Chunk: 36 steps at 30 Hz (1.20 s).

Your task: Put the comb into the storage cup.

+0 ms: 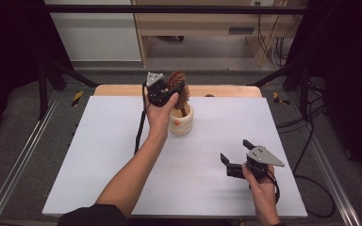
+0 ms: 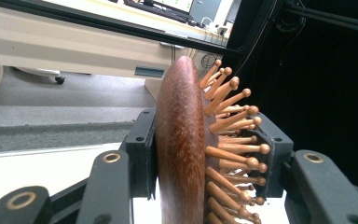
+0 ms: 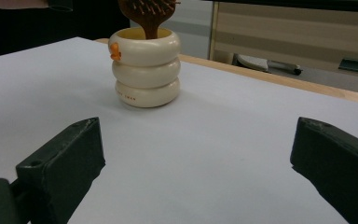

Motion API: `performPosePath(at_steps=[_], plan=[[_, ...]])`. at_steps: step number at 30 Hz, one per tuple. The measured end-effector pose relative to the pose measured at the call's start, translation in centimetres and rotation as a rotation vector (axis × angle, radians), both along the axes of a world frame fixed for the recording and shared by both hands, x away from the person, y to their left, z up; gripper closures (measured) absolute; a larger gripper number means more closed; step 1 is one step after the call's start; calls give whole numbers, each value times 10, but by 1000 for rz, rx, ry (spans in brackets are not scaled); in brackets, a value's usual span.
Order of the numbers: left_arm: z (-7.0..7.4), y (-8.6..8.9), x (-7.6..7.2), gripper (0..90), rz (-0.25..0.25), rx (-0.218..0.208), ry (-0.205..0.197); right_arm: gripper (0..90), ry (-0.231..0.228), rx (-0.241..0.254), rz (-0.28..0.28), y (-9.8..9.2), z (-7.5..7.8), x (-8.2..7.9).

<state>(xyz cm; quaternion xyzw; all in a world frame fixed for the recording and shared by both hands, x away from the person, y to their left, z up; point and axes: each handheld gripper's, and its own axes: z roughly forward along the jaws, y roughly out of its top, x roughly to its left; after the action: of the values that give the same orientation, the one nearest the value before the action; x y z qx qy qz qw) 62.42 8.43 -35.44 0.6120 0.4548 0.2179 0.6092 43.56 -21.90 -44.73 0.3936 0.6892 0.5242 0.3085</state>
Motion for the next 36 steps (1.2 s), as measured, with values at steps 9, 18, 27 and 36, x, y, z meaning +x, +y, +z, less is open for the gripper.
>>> performPosePath(at_steps=[9, 18, 27, 36], plan=[[-5, 1, -1, 508, 1, -5, 3, 29, -3, -2, 1, 0, 0, 0], [-6, 0, -1, 507, 4, -4, 1, 30, -3, -1, 1, 0, 0, -1], [-7, -1, -1, 507, 3, -4, -5, 30, -5, 0, 1, 0, 0, -1], [-7, 0, -2, 506, 3, -3, -11, 29, -5, -1, 2, 1, 0, -1]])
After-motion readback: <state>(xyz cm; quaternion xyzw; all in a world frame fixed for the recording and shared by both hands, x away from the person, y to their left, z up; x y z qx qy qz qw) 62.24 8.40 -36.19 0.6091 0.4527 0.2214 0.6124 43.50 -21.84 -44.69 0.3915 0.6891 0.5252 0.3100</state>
